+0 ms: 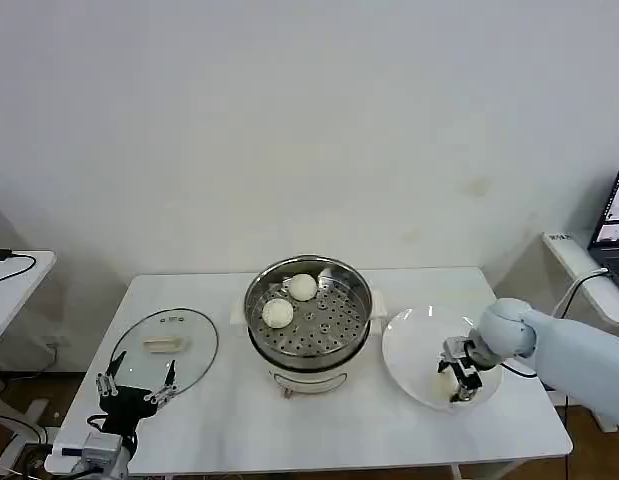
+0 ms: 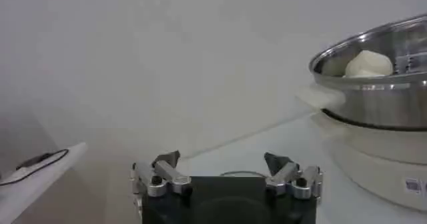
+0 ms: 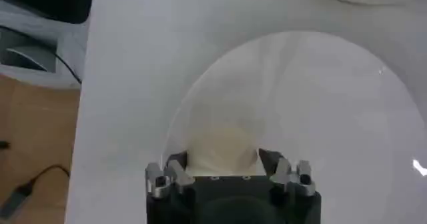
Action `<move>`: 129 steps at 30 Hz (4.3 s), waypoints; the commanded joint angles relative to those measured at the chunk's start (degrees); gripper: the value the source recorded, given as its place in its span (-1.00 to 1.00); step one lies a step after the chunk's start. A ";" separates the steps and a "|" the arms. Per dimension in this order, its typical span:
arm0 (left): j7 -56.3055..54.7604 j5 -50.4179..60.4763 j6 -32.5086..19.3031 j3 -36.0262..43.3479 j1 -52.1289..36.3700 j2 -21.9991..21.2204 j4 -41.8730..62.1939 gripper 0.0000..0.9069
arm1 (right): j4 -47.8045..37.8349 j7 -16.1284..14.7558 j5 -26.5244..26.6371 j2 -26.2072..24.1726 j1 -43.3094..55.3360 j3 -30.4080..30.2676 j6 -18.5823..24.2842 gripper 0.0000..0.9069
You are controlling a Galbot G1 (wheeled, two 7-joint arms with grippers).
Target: Take steamed baozi put them in steamer then cover it.
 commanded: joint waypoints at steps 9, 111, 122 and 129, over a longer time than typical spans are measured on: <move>0.02 -0.12 0.02 -0.29 0.31 0.19 -0.53 1.00 | 3.80 -0.57 2.04 -4.29 7.79 -0.46 0.37 0.31; 0.11 -1.39 0.90 -4.14 0.58 -0.30 -1.06 1.00 | -0.20 -2.12 4.72 34.50 33.71 -22.01 18.68 1.00; 0.23 -2.05 1.27 -3.39 -0.98 1.26 -0.63 1.00 | -0.98 -1.15 11.19 28.72 38.40 -17.53 12.45 1.00; 0.36 -3.29 1.40 -2.91 -2.10 3.46 -0.06 1.00 | 0.48 0.43 15.36 17.55 41.13 -16.27 3.17 1.00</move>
